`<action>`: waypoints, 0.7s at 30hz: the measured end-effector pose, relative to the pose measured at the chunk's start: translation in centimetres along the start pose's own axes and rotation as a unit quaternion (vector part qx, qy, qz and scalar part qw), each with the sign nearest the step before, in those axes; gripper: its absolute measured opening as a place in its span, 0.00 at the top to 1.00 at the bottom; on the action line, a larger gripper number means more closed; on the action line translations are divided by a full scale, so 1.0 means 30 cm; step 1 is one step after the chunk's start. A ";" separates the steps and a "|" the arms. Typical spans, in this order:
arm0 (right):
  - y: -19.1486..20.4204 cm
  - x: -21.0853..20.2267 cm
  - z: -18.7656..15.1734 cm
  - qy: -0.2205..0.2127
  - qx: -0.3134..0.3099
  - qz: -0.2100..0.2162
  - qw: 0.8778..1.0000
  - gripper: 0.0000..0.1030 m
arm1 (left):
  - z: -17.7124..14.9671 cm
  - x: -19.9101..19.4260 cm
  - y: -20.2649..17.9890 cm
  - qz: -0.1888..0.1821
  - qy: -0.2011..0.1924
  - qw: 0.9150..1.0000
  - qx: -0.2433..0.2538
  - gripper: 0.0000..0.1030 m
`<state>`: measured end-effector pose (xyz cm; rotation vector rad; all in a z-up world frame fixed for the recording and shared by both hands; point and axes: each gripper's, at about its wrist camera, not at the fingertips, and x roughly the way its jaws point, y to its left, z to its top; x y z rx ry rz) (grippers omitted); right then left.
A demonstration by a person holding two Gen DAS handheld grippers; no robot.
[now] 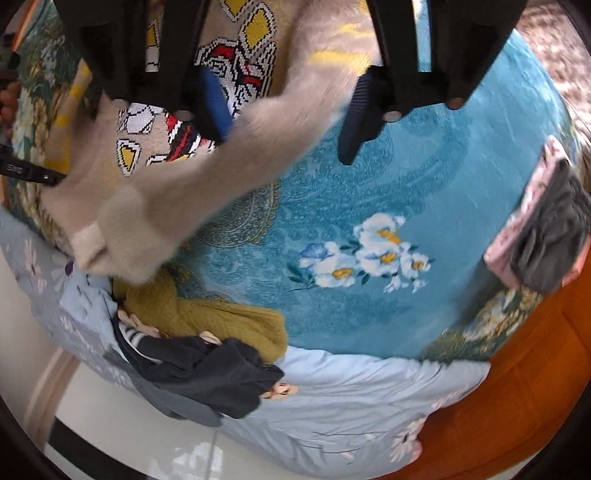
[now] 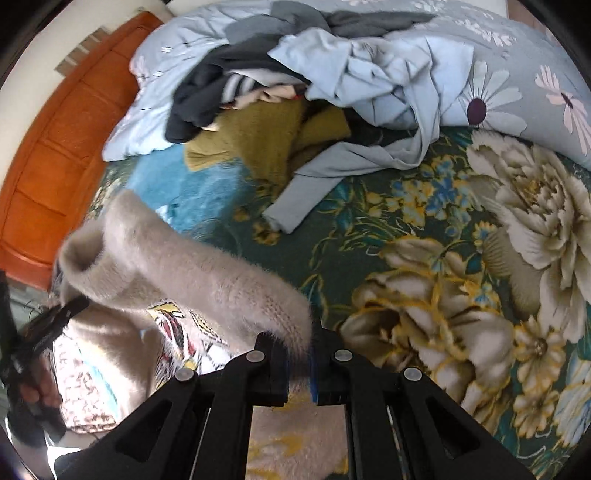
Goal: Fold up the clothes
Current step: 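Carry the held sweater with both grippers and lay it flat on the blanket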
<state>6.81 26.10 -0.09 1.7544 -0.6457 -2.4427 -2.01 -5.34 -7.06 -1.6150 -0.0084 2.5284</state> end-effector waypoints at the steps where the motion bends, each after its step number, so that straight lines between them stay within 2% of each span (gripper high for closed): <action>1: -0.013 0.019 0.011 0.001 0.010 0.001 1.000 0.92 | -0.010 -0.004 0.014 -0.006 0.000 1.000 -0.006 0.41; 5: -0.025 0.074 0.048 0.001 0.024 -0.003 1.000 0.92 | -0.081 -0.032 0.073 -0.029 -0.003 1.000 0.000 0.31; 10: -0.022 0.122 0.076 -0.002 0.028 -0.024 0.999 0.91 | -0.135 -0.040 0.185 0.010 0.003 1.000 -0.030 0.31; 12: -0.022 0.151 0.088 -0.003 0.029 -0.040 0.999 0.91 | -0.147 -0.046 0.253 -0.012 0.006 0.997 -0.079 0.31; 15: -0.010 0.170 0.093 0.000 0.040 -0.054 0.998 0.89 | -0.187 -0.054 0.315 -0.038 0.011 0.993 -0.109 0.31; 16: -0.004 0.165 0.092 0.000 0.038 -0.055 0.998 0.89 | -0.200 -0.045 0.324 -0.035 0.022 0.994 -0.104 0.31; 19: 0.019 0.122 0.087 -0.011 0.020 -0.051 0.998 0.77 | -0.241 0.003 0.348 -0.024 0.057 0.993 -0.103 0.31; 21: 0.033 0.055 0.084 -0.032 0.004 -0.046 0.998 0.51 | -0.259 0.047 0.362 -0.033 0.085 0.990 -0.109 0.31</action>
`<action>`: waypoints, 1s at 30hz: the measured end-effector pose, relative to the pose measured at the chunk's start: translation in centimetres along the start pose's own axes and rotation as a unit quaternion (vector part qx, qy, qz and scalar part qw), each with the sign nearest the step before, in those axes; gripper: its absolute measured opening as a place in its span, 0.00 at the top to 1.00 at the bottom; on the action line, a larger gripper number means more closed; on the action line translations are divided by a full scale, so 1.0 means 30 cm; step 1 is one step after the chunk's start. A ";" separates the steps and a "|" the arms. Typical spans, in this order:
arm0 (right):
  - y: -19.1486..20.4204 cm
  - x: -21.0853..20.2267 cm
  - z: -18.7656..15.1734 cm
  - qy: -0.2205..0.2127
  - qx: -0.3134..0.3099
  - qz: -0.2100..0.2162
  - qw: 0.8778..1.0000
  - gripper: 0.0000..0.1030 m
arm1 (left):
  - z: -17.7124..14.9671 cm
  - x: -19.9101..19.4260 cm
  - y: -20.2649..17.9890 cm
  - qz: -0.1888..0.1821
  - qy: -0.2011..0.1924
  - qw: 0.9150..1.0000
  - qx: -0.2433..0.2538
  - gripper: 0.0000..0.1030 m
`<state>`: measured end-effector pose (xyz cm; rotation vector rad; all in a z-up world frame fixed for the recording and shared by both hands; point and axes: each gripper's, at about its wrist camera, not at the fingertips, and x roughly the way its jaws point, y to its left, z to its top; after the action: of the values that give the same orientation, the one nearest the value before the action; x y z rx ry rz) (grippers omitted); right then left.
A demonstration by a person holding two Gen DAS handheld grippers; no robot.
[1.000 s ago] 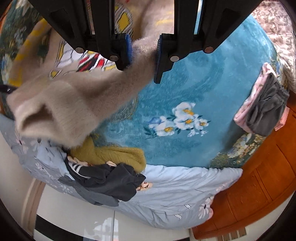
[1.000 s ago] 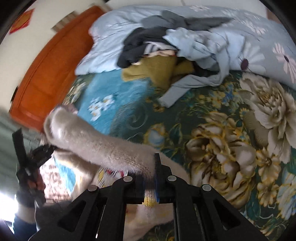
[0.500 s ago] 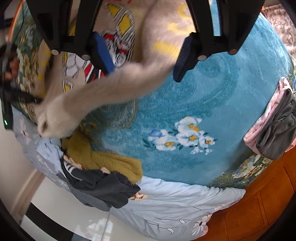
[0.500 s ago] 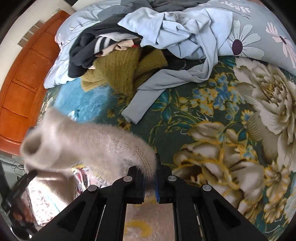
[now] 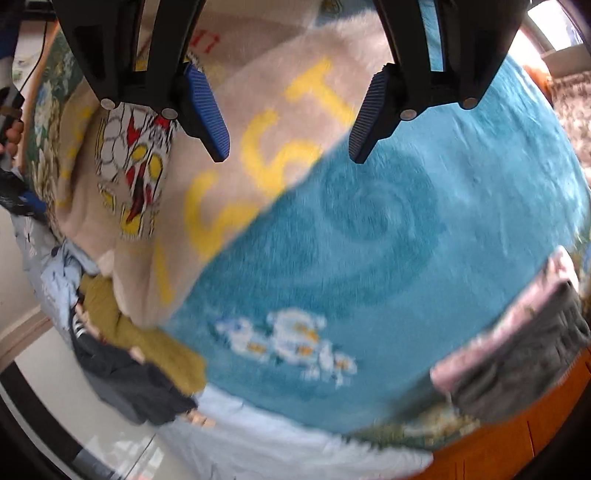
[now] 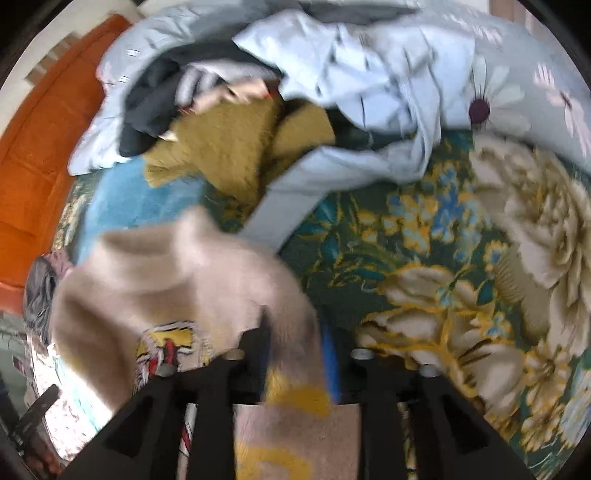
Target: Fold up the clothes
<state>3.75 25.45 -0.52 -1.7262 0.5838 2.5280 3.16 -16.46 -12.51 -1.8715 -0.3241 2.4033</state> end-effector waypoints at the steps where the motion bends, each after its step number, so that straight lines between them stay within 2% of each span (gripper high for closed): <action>1: 0.003 -0.039 -0.002 -0.013 -0.007 0.001 1.000 0.48 | -0.004 0.022 0.009 0.000 0.012 1.000 -0.003 0.31; 4: 0.014 -0.144 -0.049 -0.032 -0.025 0.006 0.999 0.46 | -0.020 0.083 0.051 0.020 0.048 0.998 -0.030 0.31; 7: 0.031 -0.178 -0.137 -0.024 -0.046 0.020 0.998 0.40 | -0.041 0.088 0.115 0.027 0.055 0.995 -0.084 0.31; 10: 0.053 -0.161 -0.239 -0.002 -0.062 0.025 0.998 0.39 | -0.084 0.082 0.197 0.029 0.060 0.986 -0.153 0.31; 13: 0.069 -0.111 -0.302 0.024 -0.058 0.031 0.998 0.39 | -0.149 0.103 0.264 0.023 0.072 0.973 -0.220 0.31; 17: 0.106 -0.072 -0.311 0.032 -0.050 0.049 0.997 0.39 | -0.222 0.148 0.259 0.009 0.094 0.963 -0.251 0.31; 19: 0.135 -0.084 -0.294 0.025 -0.056 0.059 0.996 0.39 | -0.239 0.155 0.246 0.012 0.096 0.963 -0.250 0.34; 21: 0.165 -0.102 -0.279 0.017 -0.066 0.067 0.995 0.39 | -0.241 0.150 0.228 0.030 0.093 0.967 -0.236 0.47; 23: 0.184 -0.109 -0.270 0.013 -0.073 0.069 0.995 0.39 | -0.242 0.147 0.215 0.036 0.094 0.969 -0.227 0.82; 25: 0.192 -0.104 -0.274 0.015 -0.072 0.071 0.995 0.39 | -0.243 0.146 0.202 0.032 0.094 0.970 -0.220 0.98; 28: 0.194 -0.087 -0.290 0.023 -0.066 0.074 0.995 0.39 | -0.235 0.136 0.163 0.049 0.089 0.977 -0.189 1.00; 30: 0.192 -0.082 -0.302 0.028 -0.065 0.072 0.995 0.39 | -0.226 0.112 0.165 0.056 0.074 0.977 -0.192 1.00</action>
<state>11.48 17.68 0.52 -1.8666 0.5810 2.6785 9.21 -19.85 -18.34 -2.2660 -0.7363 2.3855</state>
